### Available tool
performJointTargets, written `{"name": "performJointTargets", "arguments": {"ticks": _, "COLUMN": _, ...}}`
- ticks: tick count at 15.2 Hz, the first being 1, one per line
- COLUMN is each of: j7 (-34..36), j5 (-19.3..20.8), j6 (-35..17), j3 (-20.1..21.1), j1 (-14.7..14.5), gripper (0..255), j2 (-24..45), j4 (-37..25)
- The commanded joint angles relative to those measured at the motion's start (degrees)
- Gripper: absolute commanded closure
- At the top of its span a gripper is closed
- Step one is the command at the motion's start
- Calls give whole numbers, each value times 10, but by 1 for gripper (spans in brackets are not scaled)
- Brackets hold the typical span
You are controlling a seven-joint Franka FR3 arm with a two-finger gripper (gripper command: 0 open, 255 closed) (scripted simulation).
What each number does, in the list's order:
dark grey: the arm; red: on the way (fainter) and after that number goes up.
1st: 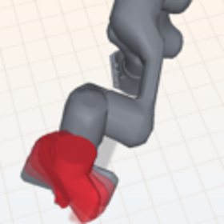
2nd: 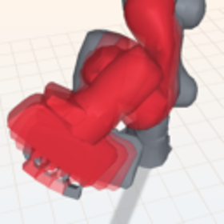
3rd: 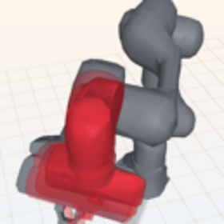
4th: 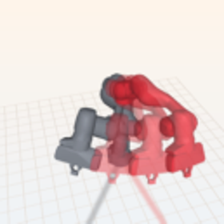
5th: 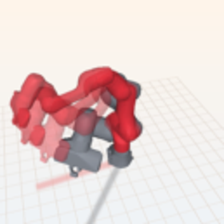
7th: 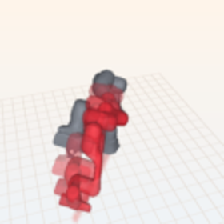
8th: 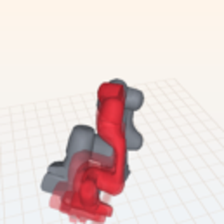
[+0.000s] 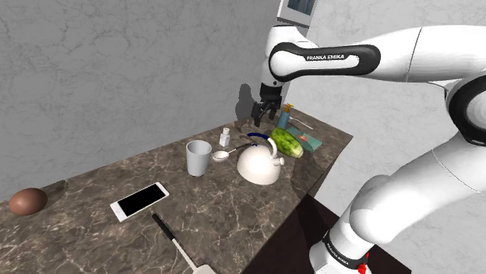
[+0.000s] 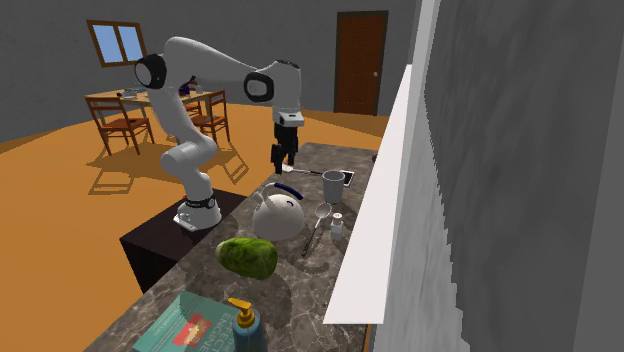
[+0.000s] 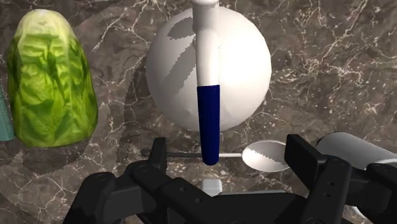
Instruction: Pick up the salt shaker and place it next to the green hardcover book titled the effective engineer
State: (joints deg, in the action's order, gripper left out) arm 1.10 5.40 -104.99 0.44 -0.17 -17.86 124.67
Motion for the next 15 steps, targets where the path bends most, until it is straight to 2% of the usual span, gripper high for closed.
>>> {"name": "performJointTargets", "arguments": {"ticks": 1, "j7": 0, "j5": 3, "j6": -25, "j3": 0, "j1": 0, "gripper": 0, "j2": 40, "j4": -16}}
{"name": "performJointTargets", "arguments": {"ticks": 8, "j7": 2, "j5": 12, "j6": -85, "j3": 2, "j1": 0, "gripper": 0, "j2": 186, "j4": -110}}
{"name": "performJointTargets", "arguments": {"ticks": 15, "j7": 3, "j5": 22, "j6": -112, "j3": 3, "j1": -3, "gripper": 0, "j2": 339, "j4": -243}}
